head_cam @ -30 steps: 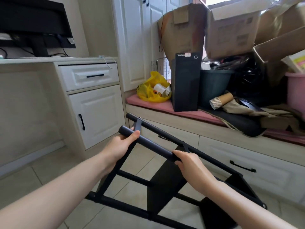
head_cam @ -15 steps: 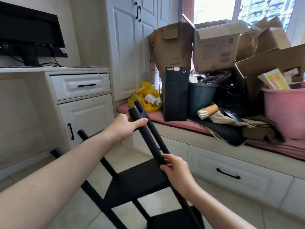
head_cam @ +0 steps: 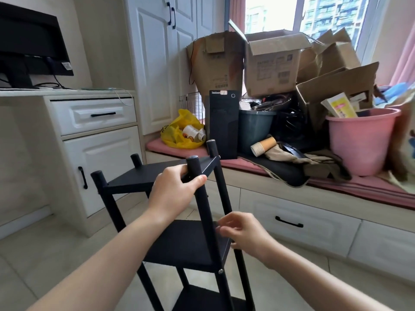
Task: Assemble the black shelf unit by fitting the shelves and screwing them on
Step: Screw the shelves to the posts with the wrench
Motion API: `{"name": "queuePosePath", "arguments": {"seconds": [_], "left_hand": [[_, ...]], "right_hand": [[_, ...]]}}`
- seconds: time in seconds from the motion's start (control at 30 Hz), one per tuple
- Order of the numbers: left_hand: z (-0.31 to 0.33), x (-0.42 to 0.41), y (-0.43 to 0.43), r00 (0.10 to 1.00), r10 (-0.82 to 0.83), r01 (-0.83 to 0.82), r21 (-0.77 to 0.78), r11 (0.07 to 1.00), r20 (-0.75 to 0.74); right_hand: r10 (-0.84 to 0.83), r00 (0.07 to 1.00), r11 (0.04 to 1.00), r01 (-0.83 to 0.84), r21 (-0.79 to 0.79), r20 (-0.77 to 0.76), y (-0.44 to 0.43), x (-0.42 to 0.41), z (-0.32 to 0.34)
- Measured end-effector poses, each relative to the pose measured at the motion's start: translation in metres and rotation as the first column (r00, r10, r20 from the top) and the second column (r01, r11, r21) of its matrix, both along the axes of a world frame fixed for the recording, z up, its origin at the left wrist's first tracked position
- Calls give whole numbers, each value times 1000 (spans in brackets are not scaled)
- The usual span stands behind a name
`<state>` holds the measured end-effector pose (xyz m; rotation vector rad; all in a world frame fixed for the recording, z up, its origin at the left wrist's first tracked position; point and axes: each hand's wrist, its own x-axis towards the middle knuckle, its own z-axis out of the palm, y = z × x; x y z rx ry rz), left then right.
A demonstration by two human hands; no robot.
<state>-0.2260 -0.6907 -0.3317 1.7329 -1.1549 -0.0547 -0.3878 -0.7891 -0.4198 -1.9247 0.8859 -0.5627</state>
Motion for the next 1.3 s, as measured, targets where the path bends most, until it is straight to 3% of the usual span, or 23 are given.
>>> {"name": "queuePosePath", "arguments": {"seconds": [0.1,0.27,0.43,0.67,0.97,1.3], "left_hand": [[-7,-13,10,1000,29,-28,-61,998,12],[-17,-23,25,1000,22,-22,-129,991,-3],[-32,-36,42,997,40,-28,-174,984,71],[-41,-46,52,989,-3,21,-121,992,150],[-42,-38,47,985,-3,27,-133,991,173],[-50,-26,38,995,-42,54,-130,990,91]], "right_hand": [[-129,988,990,124,60,83,-11,-15,6],[-232,970,973,232,9,77,-26,-22,0],[-214,973,977,213,23,89,-28,-14,-1],[-188,977,982,190,-4,104,-22,1,4],[-225,965,974,227,-1,136,-19,-14,6],[-224,964,969,236,-68,145,-12,-46,10]]}}
